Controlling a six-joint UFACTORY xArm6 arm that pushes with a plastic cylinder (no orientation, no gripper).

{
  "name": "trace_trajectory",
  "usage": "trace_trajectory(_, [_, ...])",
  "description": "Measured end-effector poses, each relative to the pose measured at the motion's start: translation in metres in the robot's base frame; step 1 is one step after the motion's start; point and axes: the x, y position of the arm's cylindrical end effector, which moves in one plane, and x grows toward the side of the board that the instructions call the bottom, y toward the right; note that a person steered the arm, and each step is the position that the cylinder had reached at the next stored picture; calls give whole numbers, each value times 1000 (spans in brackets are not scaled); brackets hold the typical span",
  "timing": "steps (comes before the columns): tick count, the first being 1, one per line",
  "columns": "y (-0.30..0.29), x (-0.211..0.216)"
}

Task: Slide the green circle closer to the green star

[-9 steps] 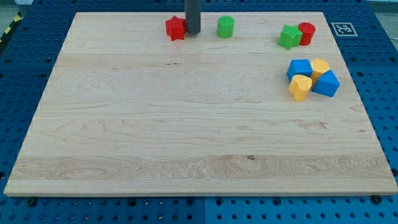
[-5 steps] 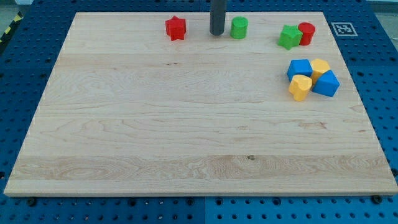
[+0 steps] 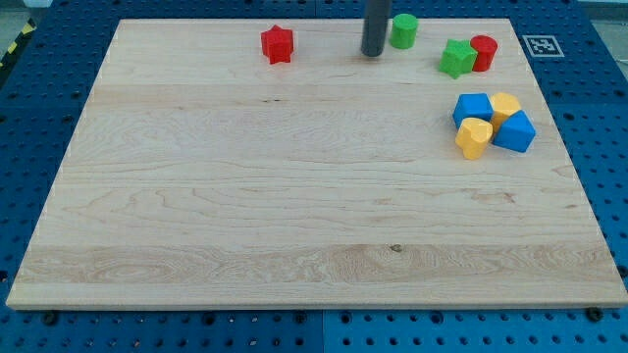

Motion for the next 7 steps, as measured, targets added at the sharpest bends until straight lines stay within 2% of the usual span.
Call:
trace_trajectory(1, [-17,-21])
trace_trajectory(2, [11,-52])
trace_trajectory(4, [134,-55])
trace_trajectory(5, [117,-67])
trace_trajectory(6, [59,-66])
trace_trajectory(7, [31,-49])
